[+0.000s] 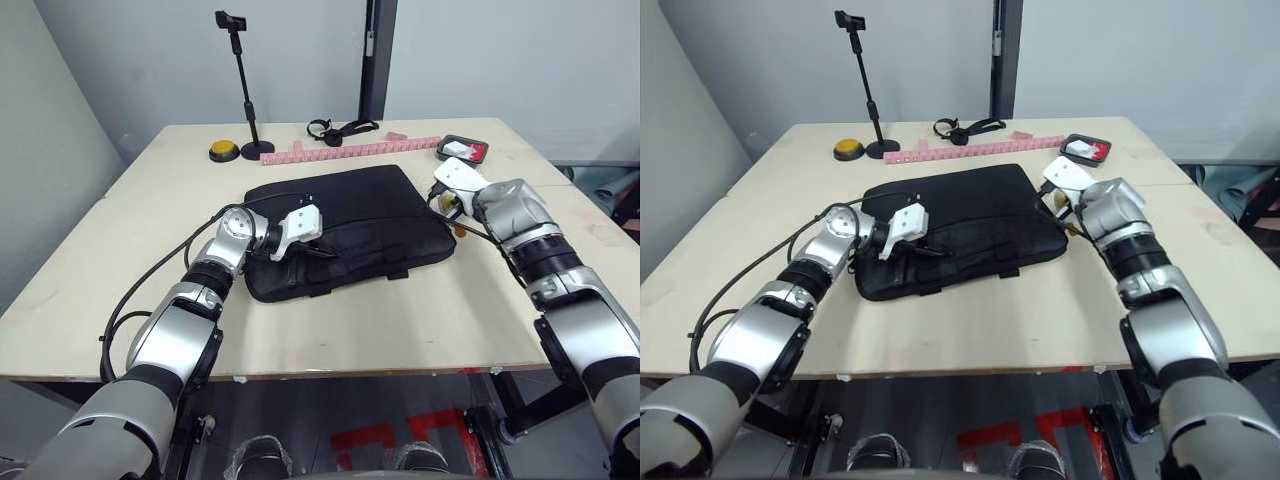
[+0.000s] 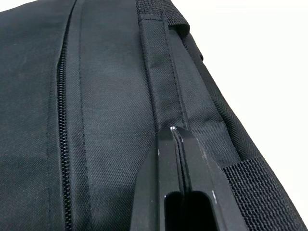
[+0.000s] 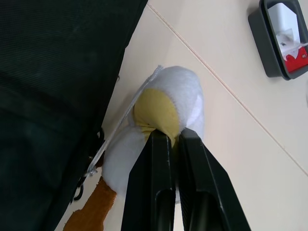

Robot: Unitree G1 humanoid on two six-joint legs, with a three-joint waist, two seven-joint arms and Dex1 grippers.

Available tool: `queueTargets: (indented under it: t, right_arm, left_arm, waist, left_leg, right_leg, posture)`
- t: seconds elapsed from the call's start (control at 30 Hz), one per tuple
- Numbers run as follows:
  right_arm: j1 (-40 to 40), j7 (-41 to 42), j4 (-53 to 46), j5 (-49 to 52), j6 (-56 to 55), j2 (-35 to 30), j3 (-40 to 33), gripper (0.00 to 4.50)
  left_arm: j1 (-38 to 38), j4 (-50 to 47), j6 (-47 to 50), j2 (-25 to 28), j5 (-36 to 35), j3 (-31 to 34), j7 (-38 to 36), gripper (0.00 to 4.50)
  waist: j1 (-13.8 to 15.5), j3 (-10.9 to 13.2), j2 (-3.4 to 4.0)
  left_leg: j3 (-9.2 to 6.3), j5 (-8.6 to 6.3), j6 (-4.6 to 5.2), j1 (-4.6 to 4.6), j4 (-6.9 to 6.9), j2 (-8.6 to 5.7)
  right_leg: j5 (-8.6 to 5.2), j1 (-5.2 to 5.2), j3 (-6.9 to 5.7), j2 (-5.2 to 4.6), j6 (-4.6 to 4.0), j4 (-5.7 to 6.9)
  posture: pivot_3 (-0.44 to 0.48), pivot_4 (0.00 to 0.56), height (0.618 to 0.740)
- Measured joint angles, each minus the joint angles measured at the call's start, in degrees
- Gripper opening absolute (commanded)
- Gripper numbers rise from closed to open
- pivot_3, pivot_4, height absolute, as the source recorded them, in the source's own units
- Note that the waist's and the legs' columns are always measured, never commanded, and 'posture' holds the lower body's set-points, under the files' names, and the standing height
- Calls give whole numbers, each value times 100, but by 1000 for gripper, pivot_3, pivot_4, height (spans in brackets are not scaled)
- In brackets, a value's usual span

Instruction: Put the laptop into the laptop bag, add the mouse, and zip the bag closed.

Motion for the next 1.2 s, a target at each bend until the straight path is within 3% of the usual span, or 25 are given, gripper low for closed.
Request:
queueTargets:
  t: [0.3, 0.53, 0.8, 0.83, 1.2]
  right_arm:
    - [-306, -442, 724, -197, -502, 217, 114, 60]
    - [-303, -260, 703, -151, -463, 214, 103, 60]
    - [525, 600, -512, -73, -18, -449, 102, 60]
    - [581, 683, -652, -51, 33, -563, 101, 703]
    - [828, 1164, -1123, 435, 329, -818, -294, 4409]
  left_arm:
    - [364, -483, 48, 103, -11, 0, -241, 0]
    - [464, -663, 208, 86, -11, -3, -328, 0]
    - [413, -835, 1282, -20, -417, 237, -460, 0]
    - [414, -927, 1514, -6, -495, 282, -500, 0]
    - [596, -2705, 3110, 543, -1284, 474, -813, 0]
  waist:
    - [-44, -1, 2]
    - [-44, -1, 2]
    - [30, 4, -2]
    - [30, 5, -4]
    - [45, 13, -7]
  left_leg:
    - [4, -1, -1, 1, -12, 0]
    - [3, -1, -1, 2, -12, 0]
    - [4, 0, 1, -9, -11, 0]
    - [4, 0, 1, -16, -12, 0]
    - [-4, 26, 49, -92, -30, 1]
  right_leg:
    - [0, 0, -1, 0, 0, -16]
    - [0, 0, -1, 0, 0, -12]
    - [0, -12, -1, 1, 0, -22]
    - [0, -21, -2, 1, 0, -24]
    - [4, -66, -22, 4, -7, -77]
  posture:
    - [0, 150, 740]
    - [0, 150, 740]
    - [0, 150, 740]
    - [0, 150, 740]
    - [0, 150, 740]
